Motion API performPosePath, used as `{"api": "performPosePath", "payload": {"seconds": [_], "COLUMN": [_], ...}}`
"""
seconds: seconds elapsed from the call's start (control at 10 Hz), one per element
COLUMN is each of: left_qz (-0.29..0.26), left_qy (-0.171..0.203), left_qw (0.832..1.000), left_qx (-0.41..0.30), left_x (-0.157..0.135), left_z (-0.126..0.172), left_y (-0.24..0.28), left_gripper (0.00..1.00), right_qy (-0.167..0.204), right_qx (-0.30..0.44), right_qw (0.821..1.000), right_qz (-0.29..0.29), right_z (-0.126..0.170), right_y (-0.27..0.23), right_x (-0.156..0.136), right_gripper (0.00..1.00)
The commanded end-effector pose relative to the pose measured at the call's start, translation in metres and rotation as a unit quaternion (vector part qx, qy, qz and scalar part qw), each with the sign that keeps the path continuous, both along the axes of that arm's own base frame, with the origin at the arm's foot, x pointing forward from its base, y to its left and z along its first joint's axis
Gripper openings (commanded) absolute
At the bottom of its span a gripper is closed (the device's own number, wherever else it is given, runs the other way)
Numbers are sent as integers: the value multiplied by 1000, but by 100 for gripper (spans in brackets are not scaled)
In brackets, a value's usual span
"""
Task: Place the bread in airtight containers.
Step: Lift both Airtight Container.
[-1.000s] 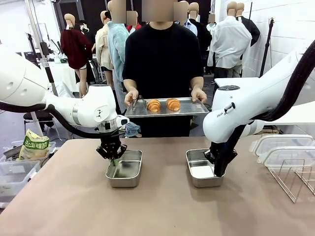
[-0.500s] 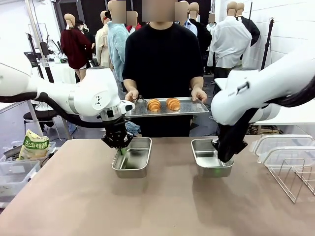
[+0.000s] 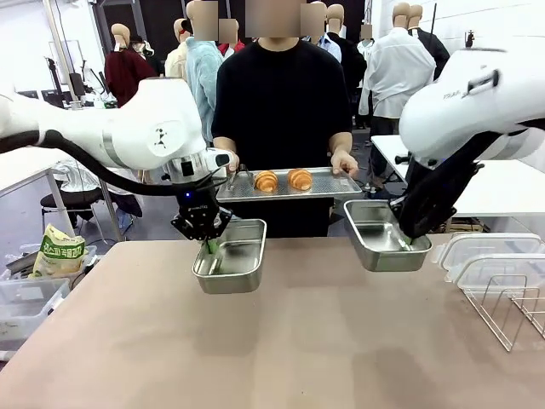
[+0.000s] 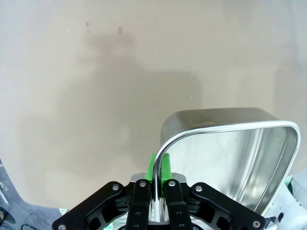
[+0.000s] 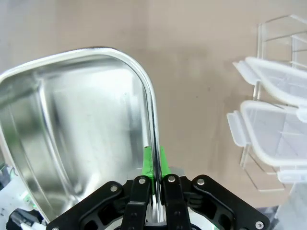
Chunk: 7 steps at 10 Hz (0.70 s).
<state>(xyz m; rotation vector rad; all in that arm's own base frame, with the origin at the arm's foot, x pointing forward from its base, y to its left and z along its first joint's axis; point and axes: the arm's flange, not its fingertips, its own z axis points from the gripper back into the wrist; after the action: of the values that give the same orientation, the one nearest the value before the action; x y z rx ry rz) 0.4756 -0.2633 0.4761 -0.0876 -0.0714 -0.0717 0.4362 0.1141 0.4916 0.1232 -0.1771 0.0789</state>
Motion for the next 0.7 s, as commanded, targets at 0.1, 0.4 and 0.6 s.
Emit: {"api": "performPosePath", "payload": {"seconds": [0.1, 0.4, 0.6], "left_qz": [41, 48, 31], "left_qy": [-28, -32, -23], "left_qw": [998, 997, 999], "left_qx": [39, 50, 37], "left_x": [-19, -24, -20], "left_z": [27, 31, 32], "left_y": [5, 9, 6], "left_gripper": [0, 0, 0], "right_qy": [-5, 1, -1], "right_qx": [-12, -18, -7], "right_qw": [1000, 1000, 1000], "right_qz": [5, 9, 0], "right_z": [12, 11, 13], "right_y": [-9, -5, -4], "right_x": [-9, -7, -9], "right_gripper": [0, 0, 0]}}
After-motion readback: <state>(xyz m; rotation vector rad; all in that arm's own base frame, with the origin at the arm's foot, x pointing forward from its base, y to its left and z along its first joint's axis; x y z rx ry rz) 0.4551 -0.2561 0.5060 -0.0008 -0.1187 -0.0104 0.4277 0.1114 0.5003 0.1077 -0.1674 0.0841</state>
